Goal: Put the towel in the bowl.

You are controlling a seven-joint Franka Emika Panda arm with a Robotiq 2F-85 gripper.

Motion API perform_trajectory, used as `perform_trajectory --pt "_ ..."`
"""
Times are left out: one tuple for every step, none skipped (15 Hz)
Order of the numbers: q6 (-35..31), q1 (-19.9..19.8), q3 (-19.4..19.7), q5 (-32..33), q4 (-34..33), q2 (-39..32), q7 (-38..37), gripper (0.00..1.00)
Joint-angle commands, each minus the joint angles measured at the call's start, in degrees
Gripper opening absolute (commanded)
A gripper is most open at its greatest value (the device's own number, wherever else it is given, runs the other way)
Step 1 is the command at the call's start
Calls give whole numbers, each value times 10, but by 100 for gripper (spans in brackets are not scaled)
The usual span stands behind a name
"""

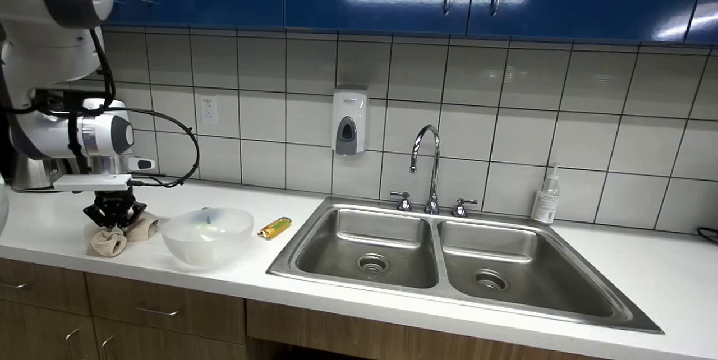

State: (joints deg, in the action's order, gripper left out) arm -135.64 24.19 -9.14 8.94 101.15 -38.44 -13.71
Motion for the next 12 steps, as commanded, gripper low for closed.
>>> perform_trajectory --pt "5 4 6 3 20 35 -1 2" --pt "1 3 5 4 29 49 0 2" --pt "0 2 4 5 35 60 1 2" --pt "-1 4 6 9 41 74 -2 2" --pt "0 5 7 12 46 86 -4 2" --pt "1 4 7 15 51 99 -3 2" --pt "1 4 7 18 57 113 -4 2" --pt "0 4 7 23 65 128 -5 2" --pt "0 4 7 28 73 143 -6 2" --pt "0 3 7 34 83 161 -7 2" --pt "-1 3 6 41 91 176 -9 2" --pt "-2 1 5 47 101 193 -11 2"
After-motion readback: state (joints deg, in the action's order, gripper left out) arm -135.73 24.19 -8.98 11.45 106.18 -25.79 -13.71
